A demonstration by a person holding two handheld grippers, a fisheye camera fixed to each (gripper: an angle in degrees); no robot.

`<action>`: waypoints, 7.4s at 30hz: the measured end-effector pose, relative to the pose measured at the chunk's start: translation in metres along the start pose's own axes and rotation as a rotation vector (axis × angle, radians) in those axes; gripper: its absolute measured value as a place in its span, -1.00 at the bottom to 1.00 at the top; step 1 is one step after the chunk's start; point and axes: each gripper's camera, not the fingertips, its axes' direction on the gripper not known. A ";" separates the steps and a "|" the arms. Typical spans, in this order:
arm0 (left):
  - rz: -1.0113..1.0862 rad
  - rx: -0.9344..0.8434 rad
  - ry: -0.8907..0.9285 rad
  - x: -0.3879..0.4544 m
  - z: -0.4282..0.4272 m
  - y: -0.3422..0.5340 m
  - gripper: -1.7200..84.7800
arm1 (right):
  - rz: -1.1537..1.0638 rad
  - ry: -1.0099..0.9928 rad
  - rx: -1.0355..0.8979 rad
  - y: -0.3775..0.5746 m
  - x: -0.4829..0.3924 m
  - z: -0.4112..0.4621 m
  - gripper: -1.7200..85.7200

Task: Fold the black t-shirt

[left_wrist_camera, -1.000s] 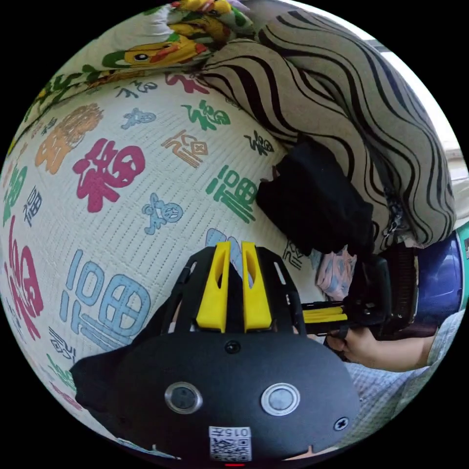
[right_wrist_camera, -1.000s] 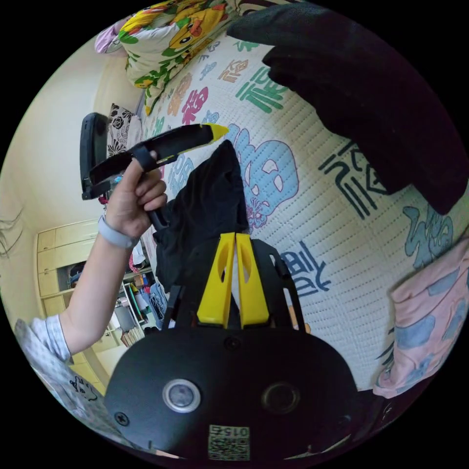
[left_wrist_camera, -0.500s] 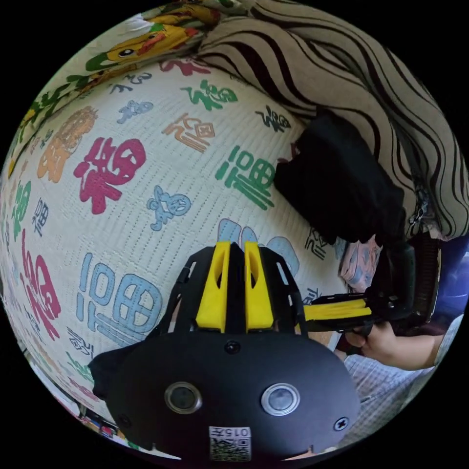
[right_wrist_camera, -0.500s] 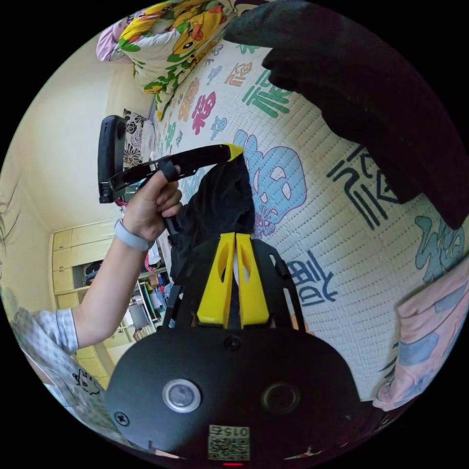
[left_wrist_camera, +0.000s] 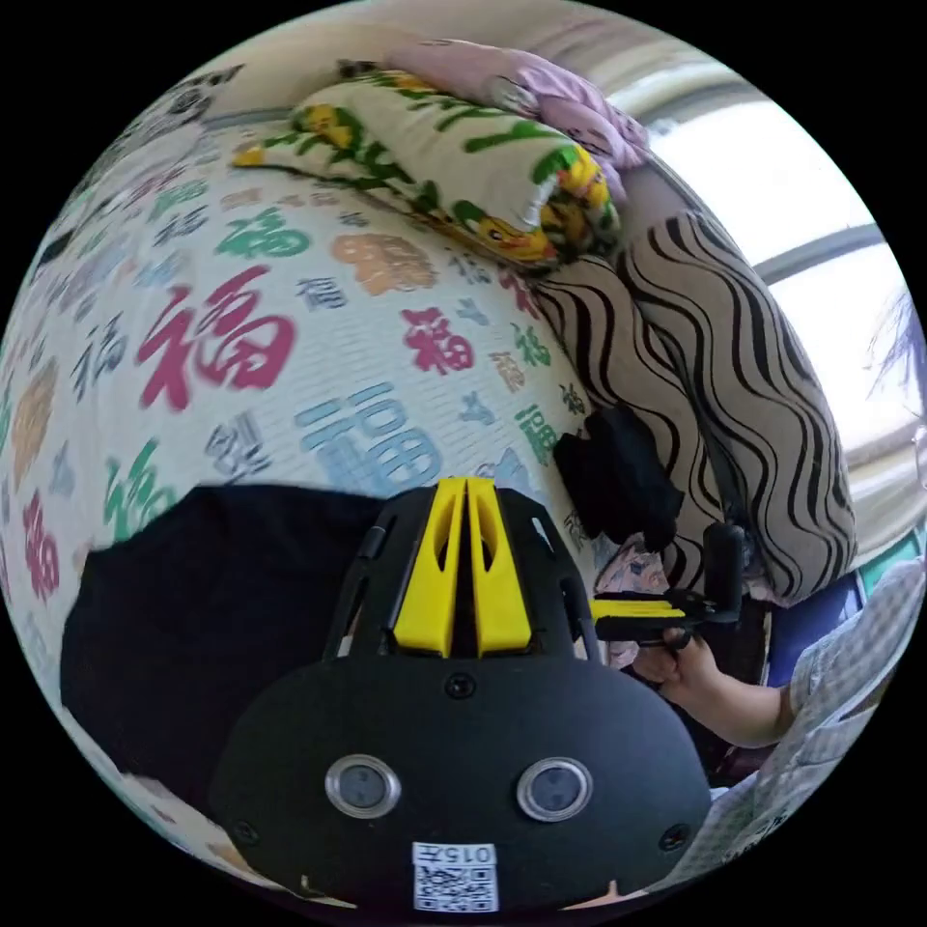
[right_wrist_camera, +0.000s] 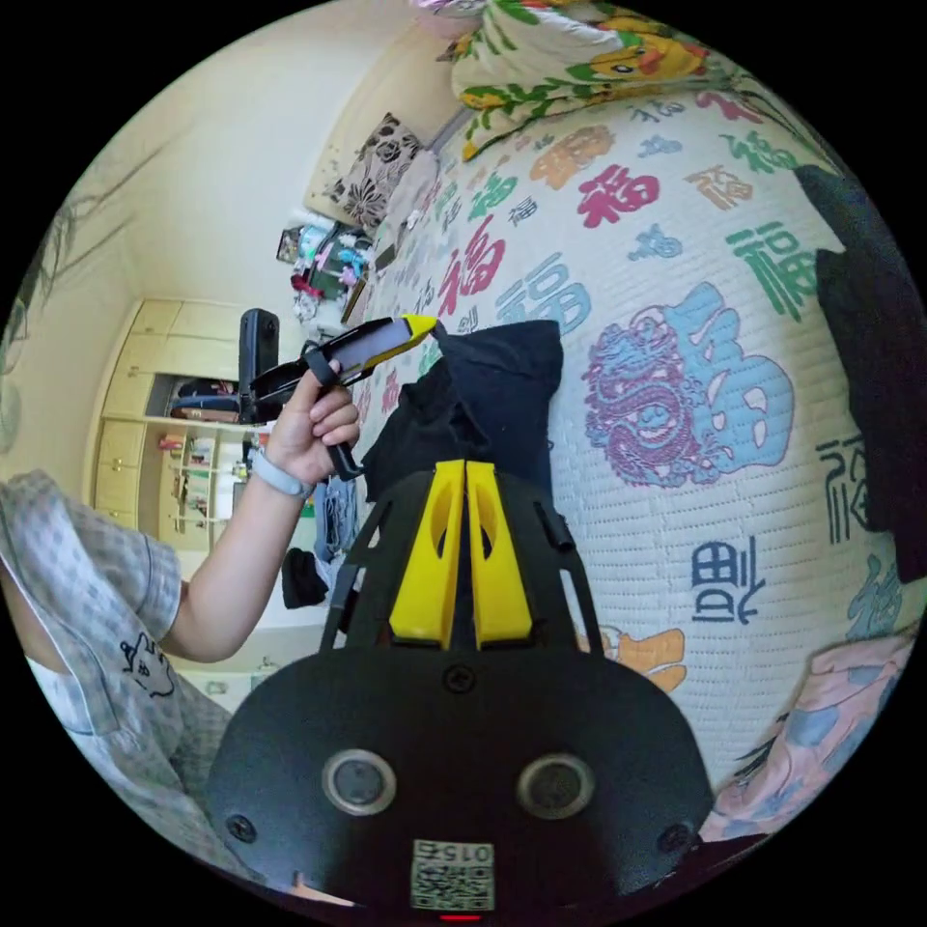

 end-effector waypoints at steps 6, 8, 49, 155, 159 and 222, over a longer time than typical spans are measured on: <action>-0.253 -0.061 -0.118 -0.108 -0.013 0.087 -0.94 | -0.071 -0.119 -0.231 -0.006 -0.038 0.077 -0.96; -0.335 -0.104 -0.060 -0.131 -0.011 0.103 -0.86 | -0.082 -0.090 -0.232 -0.007 -0.051 0.079 -0.96; 0.184 -0.226 0.158 -0.229 0.015 0.107 -0.94 | 0.314 0.407 -0.103 -0.041 -0.254 0.111 -0.80; -0.053 0.179 0.022 -0.563 -0.293 0.350 -0.72 | -0.511 0.551 -0.516 -0.388 -0.592 0.224 -0.70; 0.220 -0.065 -0.017 -0.527 -0.249 0.256 -0.70 | -0.446 0.535 -0.612 -0.386 -0.541 0.216 -0.67; -0.566 0.072 0.111 -0.464 -0.319 0.551 -0.82 | 0.286 0.257 -0.161 0.036 -0.229 0.073 -0.88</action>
